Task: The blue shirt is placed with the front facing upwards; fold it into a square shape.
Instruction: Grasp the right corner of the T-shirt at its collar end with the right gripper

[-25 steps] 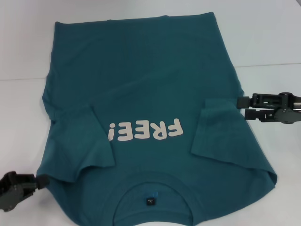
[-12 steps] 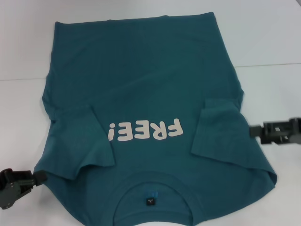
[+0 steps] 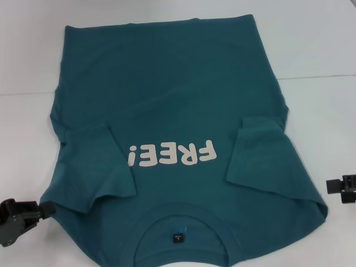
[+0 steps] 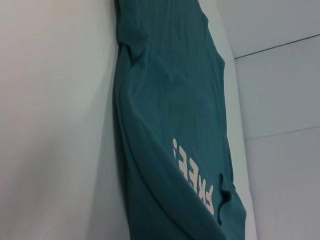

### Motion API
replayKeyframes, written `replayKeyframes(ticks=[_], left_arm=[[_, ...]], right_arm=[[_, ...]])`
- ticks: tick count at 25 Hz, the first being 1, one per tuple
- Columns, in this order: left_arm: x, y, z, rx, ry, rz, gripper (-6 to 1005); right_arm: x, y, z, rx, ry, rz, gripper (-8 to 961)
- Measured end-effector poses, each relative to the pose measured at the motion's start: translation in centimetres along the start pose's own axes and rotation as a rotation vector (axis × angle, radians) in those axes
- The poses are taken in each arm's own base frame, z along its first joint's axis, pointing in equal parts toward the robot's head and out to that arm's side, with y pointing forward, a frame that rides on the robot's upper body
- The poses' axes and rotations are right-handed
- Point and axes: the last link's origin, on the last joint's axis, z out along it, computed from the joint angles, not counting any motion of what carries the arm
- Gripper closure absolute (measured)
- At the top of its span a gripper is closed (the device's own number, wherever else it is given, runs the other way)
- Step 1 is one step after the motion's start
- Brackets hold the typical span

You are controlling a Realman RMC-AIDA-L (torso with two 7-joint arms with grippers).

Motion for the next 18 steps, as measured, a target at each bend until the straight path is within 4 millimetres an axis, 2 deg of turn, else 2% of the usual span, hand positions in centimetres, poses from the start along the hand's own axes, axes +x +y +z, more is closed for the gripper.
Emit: replayKeyframes(ticks=[9,18], left_arm=[[0.1,0.0,0.1,0.003,0.003,0.001,959],[0.0,-0.1,0.1,0.004,0.006,-0.004,958]], right_arm=[[0.8,-2.1,-0.8,0.090,-0.042,0.091,30],[0.0,-2.1,1.3,0.134,-0.023,0.079,31]])
